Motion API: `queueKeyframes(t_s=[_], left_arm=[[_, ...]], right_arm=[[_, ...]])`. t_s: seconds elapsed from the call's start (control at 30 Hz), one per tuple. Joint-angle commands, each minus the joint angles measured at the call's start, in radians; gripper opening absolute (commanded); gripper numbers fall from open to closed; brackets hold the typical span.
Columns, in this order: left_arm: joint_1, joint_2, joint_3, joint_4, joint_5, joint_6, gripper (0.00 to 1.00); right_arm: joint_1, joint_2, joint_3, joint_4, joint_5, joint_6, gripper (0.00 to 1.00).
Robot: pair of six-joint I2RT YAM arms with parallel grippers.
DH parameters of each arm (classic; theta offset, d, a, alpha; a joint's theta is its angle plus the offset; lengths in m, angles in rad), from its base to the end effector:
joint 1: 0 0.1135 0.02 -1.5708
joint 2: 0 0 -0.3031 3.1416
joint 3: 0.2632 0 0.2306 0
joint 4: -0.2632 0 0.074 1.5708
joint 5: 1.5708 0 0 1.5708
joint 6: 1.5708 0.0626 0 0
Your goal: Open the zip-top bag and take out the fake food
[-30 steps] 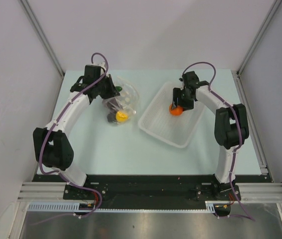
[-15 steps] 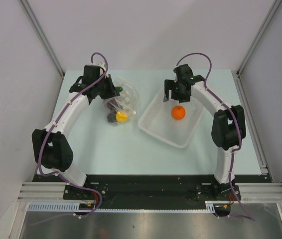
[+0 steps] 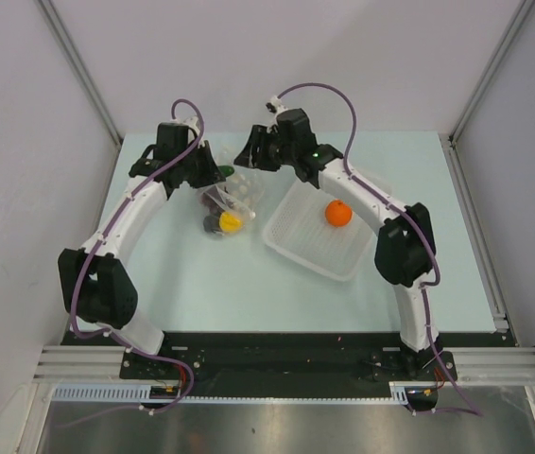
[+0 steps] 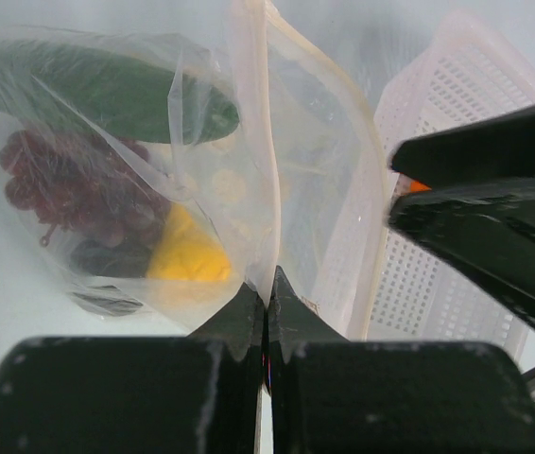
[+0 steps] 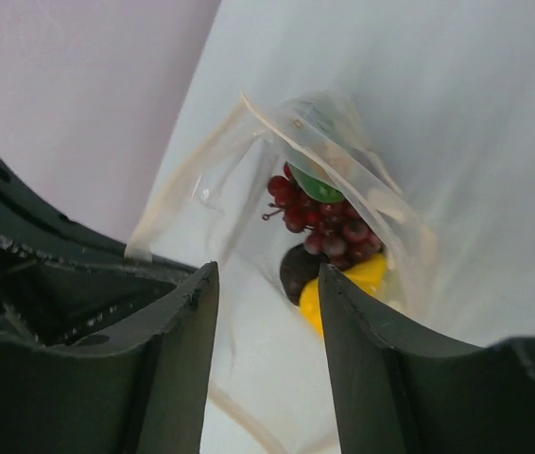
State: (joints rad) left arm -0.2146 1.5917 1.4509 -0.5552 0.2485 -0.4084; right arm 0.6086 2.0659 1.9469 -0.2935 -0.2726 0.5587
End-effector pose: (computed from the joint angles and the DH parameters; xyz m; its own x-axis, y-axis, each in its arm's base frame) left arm 0.3471 -0.0914 0.3583 -0.7301 -0.2348 -0.6417 0.1099 0.8865 -0.4495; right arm 0.4131 0.3084 0.3595 -0.6780 0.1498 -0.7196 -0.4641 0.6719 0.5771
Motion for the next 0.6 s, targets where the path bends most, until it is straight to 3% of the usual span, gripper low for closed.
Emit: queueKeyframes(t_s=[0.0,0.33,0.57], left_arm=[[0.004,-0.047,0.002,0.029,0.012,0.013,0.0],[0.003,-0.058,0.002,0.029,0.014,-0.003,0.0],[-0.017,-0.059,-0.006,0.035,0.011,-0.017,0.0]], right_arm=[[0.002,0.092,0.081,0.082,-0.057,0.116,0.48],[0.0,0.194,0.058,0.198,-0.094,0.247,0.45],[0.0,0.243,0.076,0.254,-0.096,0.277,0.56]])
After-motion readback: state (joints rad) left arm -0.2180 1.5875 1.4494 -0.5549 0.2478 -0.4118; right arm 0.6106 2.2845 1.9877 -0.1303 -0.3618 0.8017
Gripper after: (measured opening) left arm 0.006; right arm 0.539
